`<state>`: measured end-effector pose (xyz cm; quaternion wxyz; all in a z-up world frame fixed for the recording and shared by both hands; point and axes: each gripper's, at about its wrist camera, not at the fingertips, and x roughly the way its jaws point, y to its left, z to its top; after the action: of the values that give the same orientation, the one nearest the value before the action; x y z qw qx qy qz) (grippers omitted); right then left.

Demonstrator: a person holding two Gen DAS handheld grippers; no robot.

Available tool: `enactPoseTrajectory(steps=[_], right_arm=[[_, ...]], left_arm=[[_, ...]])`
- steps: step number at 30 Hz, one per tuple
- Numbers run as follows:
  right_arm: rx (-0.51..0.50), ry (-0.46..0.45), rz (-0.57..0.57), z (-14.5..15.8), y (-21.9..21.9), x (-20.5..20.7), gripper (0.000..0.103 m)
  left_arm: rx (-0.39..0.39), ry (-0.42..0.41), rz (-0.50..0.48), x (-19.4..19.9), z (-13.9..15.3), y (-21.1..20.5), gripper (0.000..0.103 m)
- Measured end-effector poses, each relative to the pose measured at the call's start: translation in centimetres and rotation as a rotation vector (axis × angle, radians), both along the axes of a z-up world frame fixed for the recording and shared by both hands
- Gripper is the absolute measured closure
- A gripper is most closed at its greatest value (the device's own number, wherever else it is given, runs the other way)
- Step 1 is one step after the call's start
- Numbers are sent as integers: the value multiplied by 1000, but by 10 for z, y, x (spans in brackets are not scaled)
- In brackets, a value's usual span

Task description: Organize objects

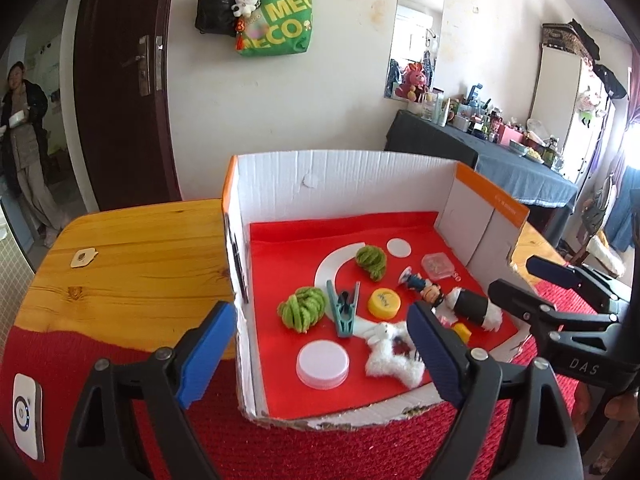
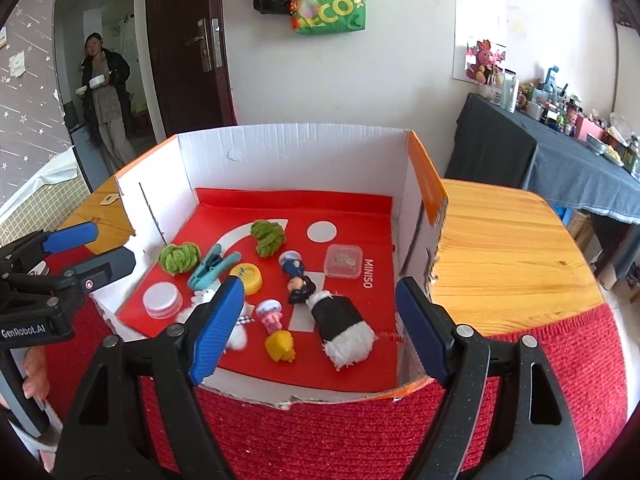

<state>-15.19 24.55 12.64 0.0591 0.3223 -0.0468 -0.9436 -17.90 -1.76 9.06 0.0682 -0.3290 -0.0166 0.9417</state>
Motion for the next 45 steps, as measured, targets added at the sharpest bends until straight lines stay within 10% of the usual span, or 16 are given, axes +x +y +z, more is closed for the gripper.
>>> enactPoseTrajectory(steps=[45], right_arm=[[0, 73, -42, -26, 6, 8, 14]], left_arm=[[-41, 76, 93, 9, -34, 13, 5]])
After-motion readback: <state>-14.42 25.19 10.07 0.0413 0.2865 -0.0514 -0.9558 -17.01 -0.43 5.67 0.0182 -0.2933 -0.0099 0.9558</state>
